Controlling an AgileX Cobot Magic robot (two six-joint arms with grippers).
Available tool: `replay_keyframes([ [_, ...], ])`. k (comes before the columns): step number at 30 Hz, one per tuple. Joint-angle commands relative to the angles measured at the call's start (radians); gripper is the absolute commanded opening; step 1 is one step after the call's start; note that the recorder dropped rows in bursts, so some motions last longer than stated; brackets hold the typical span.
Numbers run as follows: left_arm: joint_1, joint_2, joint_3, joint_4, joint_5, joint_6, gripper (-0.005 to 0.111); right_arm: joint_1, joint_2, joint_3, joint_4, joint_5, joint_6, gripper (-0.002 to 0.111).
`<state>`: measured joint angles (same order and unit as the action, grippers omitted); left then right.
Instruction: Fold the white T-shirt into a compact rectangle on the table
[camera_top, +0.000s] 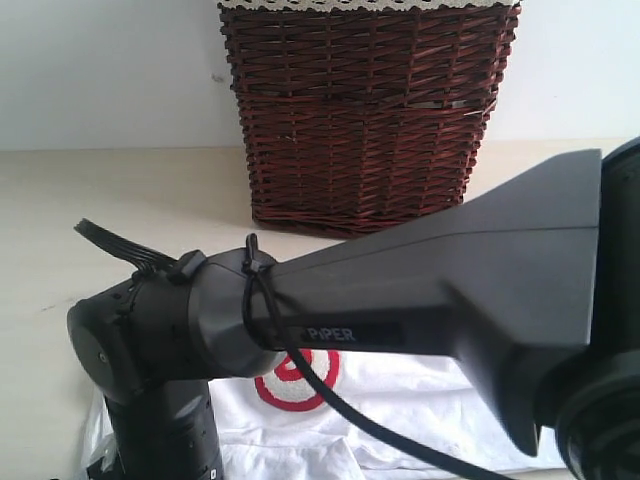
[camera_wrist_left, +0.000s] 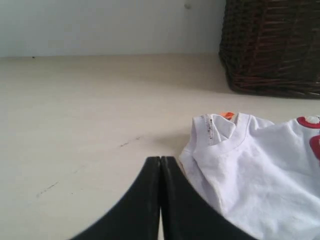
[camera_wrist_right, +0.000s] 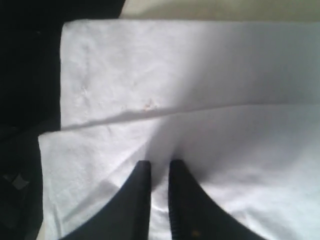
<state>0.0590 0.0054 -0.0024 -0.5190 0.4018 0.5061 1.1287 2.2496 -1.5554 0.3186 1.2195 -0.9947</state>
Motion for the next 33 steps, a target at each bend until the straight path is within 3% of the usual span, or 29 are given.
replay_keyframes([
  [1, 0.003, -0.005, 0.002, 0.004, -0.008, -0.005, 0.0, -0.003, 0.01, 0.003, -0.022, 0.002, 0.066, 0.0],
  [9, 0.003, -0.005, 0.002, 0.004, -0.008, -0.005, 0.0, -0.007, -0.066, 0.003, -0.04, 0.002, 0.066, 0.0],
  [16, 0.003, -0.005, 0.002, 0.004, -0.008, -0.005, 0.0, -0.103, -0.161, 0.003, -0.03, -0.088, 0.105, 0.001],
  [18, 0.003, -0.005, 0.002, 0.004, -0.008, -0.005, 0.0, -0.148, -0.192, 0.003, 0.006, -0.003, 0.05, 0.008],
  [25, 0.003, -0.005, 0.002, 0.004, -0.008, -0.005, 0.0, -0.247, -0.354, 0.158, 0.05, 0.002, -0.272, 0.057],
  [30, 0.003, -0.005, 0.002, 0.004, -0.008, -0.005, 0.0, -0.257, -0.495, 0.385, 0.098, 0.002, -0.518, 0.061],
  [33, 0.003, -0.005, 0.002, 0.004, -0.008, -0.005, 0.0, -0.257, -0.553, 0.539, 0.162, -0.135, -0.614, 0.061],
])
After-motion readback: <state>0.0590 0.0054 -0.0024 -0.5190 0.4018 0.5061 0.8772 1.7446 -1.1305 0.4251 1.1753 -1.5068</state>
